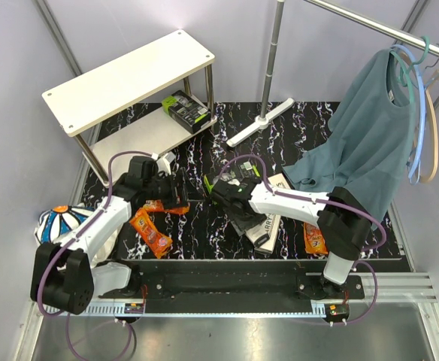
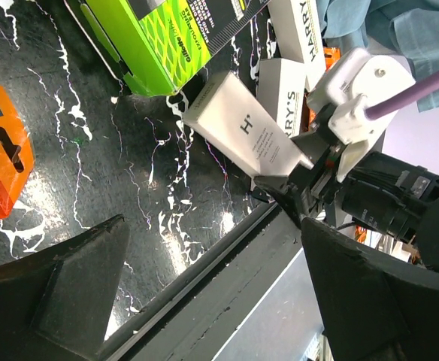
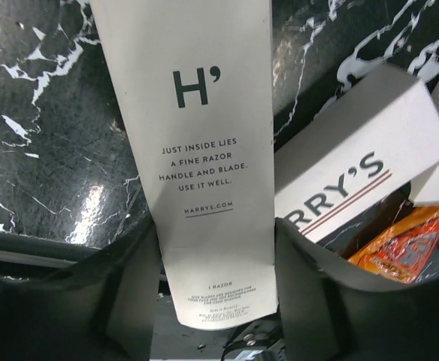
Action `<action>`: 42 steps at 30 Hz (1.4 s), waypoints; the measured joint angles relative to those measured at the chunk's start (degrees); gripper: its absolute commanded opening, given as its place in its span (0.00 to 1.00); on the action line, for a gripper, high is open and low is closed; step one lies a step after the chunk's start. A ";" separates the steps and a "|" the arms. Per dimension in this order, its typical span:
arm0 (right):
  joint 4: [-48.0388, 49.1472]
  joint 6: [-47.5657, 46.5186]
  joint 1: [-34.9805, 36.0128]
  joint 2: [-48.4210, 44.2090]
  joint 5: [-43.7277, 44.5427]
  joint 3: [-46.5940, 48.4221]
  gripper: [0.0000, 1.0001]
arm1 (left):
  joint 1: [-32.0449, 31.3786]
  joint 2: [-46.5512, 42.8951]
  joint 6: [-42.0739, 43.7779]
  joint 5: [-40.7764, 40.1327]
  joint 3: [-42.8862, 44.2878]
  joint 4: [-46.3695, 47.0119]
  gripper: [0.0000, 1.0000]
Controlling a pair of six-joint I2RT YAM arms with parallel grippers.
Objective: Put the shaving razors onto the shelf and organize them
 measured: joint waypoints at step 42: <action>0.13 2.38 0.72 -9.14 -10.95 7.37 0.26 | -6.99 0.98 -5.92 1.31 -0.87 6.82 0.99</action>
